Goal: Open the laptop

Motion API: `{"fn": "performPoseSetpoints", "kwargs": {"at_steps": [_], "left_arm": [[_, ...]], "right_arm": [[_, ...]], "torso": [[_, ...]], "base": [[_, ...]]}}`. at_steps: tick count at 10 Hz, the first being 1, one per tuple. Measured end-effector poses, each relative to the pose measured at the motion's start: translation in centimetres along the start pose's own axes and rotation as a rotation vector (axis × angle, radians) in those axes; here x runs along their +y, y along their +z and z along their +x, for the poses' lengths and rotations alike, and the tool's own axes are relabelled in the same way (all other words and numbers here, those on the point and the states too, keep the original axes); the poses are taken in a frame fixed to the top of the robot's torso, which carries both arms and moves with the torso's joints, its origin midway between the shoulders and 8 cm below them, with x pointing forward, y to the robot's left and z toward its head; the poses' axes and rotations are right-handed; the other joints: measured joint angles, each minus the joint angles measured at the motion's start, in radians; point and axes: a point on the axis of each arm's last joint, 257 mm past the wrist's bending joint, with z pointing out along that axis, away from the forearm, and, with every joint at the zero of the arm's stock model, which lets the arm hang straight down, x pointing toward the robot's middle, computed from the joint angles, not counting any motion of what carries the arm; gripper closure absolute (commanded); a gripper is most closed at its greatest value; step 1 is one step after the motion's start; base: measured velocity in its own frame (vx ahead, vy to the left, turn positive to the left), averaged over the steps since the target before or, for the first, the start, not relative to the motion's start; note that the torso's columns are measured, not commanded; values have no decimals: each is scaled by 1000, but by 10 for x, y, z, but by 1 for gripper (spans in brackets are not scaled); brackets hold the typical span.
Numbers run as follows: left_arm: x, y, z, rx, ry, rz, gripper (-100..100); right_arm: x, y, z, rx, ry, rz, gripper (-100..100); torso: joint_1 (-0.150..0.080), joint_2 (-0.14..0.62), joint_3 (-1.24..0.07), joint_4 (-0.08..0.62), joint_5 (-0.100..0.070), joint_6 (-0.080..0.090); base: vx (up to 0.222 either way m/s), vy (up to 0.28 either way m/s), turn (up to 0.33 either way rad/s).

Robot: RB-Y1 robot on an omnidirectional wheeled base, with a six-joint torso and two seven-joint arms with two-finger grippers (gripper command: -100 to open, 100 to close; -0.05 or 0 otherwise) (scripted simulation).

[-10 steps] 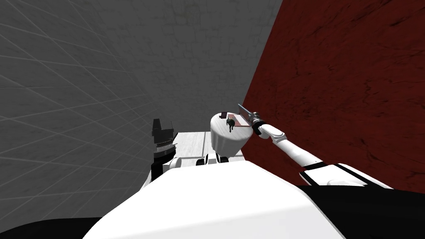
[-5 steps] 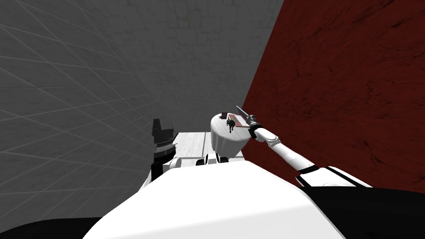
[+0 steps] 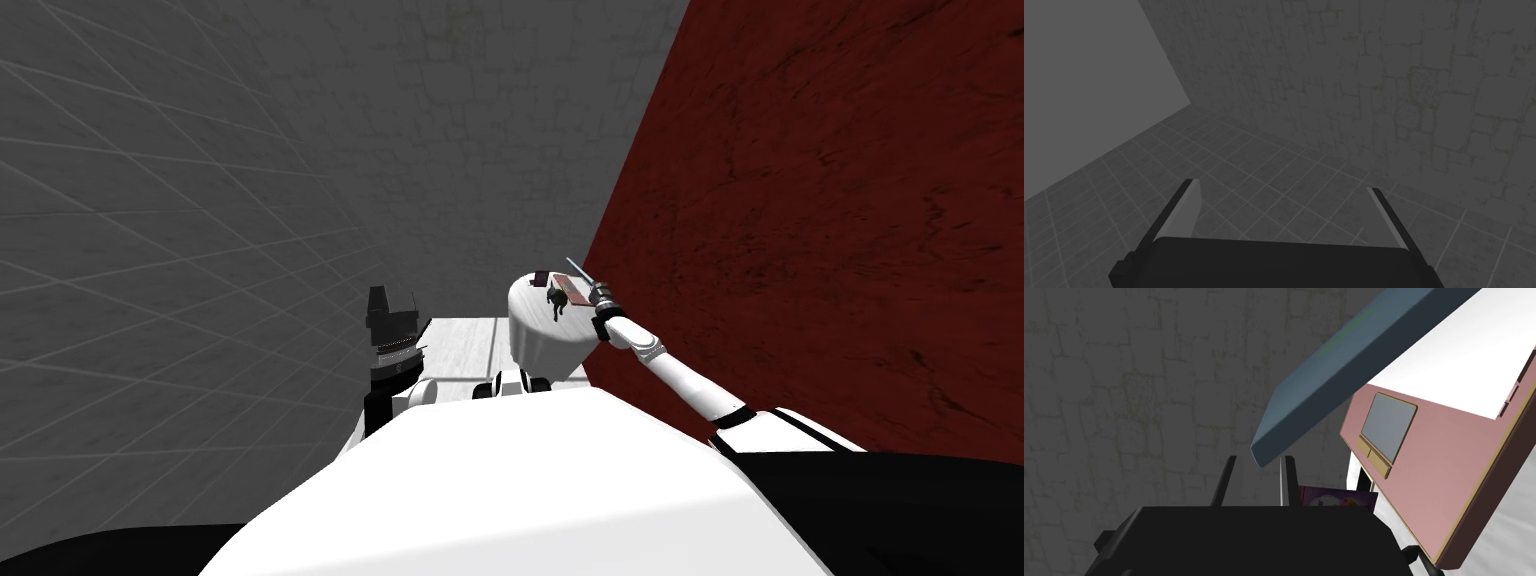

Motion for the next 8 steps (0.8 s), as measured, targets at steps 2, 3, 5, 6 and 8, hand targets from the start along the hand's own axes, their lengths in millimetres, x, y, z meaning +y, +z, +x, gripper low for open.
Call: {"fn": "performPoseSetpoints", "kwargs": {"at_steps": [2,3,5,6,8], "left_arm": [[0,0,0,0,0,0,0],[0,0,0,0,0,0,0],[0,0,0,0,0,0,0],[0,0,0,0,0,0,0],[0,0,0,0,0,0,0]], "right_arm": [[7,-8,-10,6,-48,10,-100],[2,-4,-6,5,-53,10,-100],[-6,3,7,-3,-53,7,-100],[-11,8,9,-7,-50,5,-100],[-22,16,17,-14,-51,7,-100]], "torso": [[3,4,2,2,2,1],[7,6,3,4,4,1],[9,8,5,5,5,0],[9,9,5,6,5,-1],[6,9,5,6,5,0]], "base": [[-3,19,-6],[5,82,-51],[-7,86,-34],[-11,74,-27],[-6,57,-30]]}}
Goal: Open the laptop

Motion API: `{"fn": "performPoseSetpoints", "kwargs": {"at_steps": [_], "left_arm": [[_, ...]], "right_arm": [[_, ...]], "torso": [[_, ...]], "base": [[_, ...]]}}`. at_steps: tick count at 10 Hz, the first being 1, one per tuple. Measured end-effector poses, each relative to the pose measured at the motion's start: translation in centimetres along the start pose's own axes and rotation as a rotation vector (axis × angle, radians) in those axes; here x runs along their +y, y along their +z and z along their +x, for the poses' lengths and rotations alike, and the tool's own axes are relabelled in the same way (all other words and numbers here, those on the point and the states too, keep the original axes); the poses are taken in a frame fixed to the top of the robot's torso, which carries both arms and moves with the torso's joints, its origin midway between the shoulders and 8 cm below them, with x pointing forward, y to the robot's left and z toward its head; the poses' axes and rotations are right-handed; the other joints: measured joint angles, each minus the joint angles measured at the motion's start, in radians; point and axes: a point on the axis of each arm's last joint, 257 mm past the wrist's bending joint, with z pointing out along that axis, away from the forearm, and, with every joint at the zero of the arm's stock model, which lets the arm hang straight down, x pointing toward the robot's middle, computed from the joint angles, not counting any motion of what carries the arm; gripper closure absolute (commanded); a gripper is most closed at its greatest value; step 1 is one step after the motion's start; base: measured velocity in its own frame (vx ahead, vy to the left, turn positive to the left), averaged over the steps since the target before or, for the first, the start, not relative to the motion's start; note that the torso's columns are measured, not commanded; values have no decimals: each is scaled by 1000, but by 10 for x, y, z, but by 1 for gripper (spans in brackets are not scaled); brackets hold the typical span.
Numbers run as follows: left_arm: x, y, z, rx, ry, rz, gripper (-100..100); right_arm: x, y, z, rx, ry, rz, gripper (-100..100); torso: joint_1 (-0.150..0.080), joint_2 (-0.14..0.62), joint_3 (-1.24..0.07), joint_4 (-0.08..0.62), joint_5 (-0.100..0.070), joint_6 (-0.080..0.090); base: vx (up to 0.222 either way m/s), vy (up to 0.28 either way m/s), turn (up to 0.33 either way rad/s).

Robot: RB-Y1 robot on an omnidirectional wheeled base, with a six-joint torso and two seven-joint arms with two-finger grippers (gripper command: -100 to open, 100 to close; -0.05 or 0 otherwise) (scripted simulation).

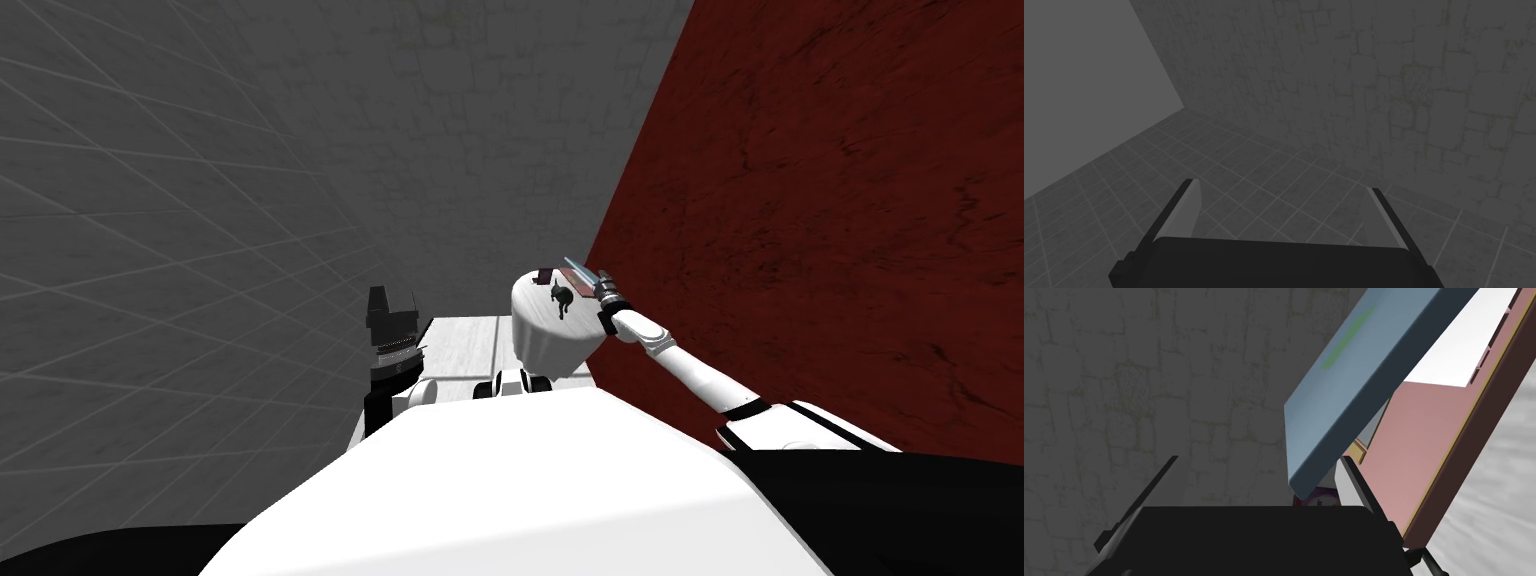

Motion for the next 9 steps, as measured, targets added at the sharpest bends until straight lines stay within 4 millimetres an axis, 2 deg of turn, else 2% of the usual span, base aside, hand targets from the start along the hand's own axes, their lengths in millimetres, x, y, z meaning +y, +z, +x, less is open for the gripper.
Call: {"fn": "performPoseSetpoints", "kwargs": {"at_steps": [3,4,9], "left_arm": [[0,0,0,0,0,0,0],[0,0,0,0,0,0,0],[0,0,0,0,0,0,0]], "right_arm": [[-17,7,14,-9,0,4,-100],[-17,8,15,-11,0,4,0],[-13,6,14,-12,1,-4,0]], "torso": [[2,-1,-1,-1,0,-1],[0,-1,-1,-1,-1,-1],[2,-1,0,0,0,0]], "base": [[-2,53,-26],[-1,7,1],[0,0,0]]}}
